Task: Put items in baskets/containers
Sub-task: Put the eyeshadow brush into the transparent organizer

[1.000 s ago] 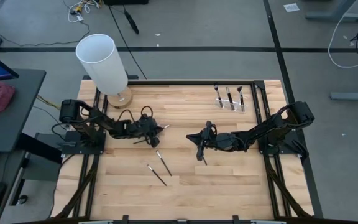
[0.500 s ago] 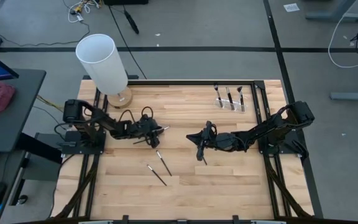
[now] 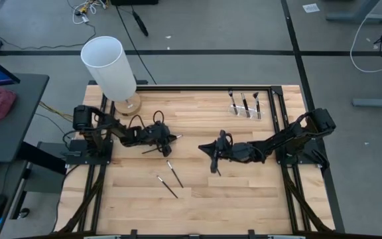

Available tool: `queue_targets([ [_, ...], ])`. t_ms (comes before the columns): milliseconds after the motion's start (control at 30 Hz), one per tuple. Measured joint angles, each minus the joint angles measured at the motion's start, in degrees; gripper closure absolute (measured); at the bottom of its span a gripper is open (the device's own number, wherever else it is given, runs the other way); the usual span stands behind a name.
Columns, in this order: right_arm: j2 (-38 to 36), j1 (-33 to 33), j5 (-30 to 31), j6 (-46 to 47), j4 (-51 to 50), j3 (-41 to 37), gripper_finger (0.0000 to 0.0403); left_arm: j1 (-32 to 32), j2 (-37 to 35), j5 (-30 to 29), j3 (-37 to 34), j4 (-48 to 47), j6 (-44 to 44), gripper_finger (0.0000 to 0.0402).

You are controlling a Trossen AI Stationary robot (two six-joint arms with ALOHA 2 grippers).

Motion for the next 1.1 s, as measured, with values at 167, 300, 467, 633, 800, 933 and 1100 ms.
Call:
queue_targets([
  [167, 0.0, 1.3, 0.01, -0.13, 0.03, 0.0, 0.0382, 0.41, -0.52, 1.05, -0.15, 0.51, 0.56, 0.0387],
  [300, 0.0, 1.91, -0.02, -0.14, -0.15, 0.0, 0.0382, 0.36, -3.06, 1.75, -0.42, -0.63, 0.51, 0.0389],
  [467, 0.0, 1.9, -0.01, -0.15, -0.12, 0.0, 0.0382, 0.19, -5.76, 2.87, -0.6, -1.06, 0.33, 0.0389],
  [633, 0.0, 1.83, 0.01, -0.15, -0.19, 0.0, 0.0382, 0.17, -6.51, 2.49, -0.59, -0.25, -0.45, 0.0389],
  [800, 0.0, 1.83, 0.01, -0.15, -0.24, 0.0, 0.0382, 0.21, -6.53, 0.91, -0.55, 0.82, -0.7, 0.0389],
  [933, 0.0, 1.83, 0.01, -0.15, -0.26, 0.0, 0.0382, 0.21, -6.6, 0.72, -0.5, 3.2, -0.74, 0.039],
  [1100, 0.0, 1.83, 0.01, 1.63, -1.99, 0.0, 0.0382, 0.25, -6.65, 1.45, -0.44, 9.13, -0.92, 0.0389],
])
